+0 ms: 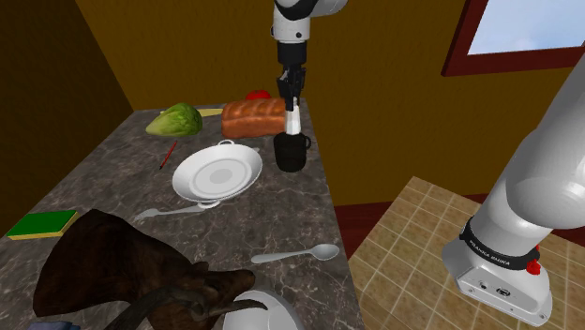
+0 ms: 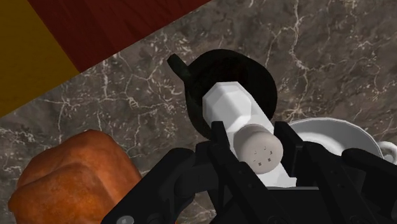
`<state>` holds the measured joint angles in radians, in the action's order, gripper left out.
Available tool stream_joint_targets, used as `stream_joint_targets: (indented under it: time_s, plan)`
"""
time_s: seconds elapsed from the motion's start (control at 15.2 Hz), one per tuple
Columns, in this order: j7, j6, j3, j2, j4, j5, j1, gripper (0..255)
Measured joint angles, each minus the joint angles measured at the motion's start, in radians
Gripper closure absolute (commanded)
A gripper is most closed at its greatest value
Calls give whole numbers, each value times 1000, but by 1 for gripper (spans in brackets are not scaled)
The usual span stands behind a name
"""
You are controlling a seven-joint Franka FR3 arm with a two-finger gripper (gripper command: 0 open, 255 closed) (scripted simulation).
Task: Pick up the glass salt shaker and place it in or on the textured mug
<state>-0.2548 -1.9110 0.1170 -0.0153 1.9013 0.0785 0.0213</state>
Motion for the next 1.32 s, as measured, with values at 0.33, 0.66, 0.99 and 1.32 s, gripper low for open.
stream_joint_targets:
  time_s: [0.33,0.66,0.99,1.32]
  plan:
    - [-3,-53,1,-12,41,0,-1,255]
    - [-3,-58,1,-14,44,0,-1,255]
    - [-3,-58,1,-14,44,0,-1,0]
    - [-3,8,-2,-5,-16,-1,2,0]
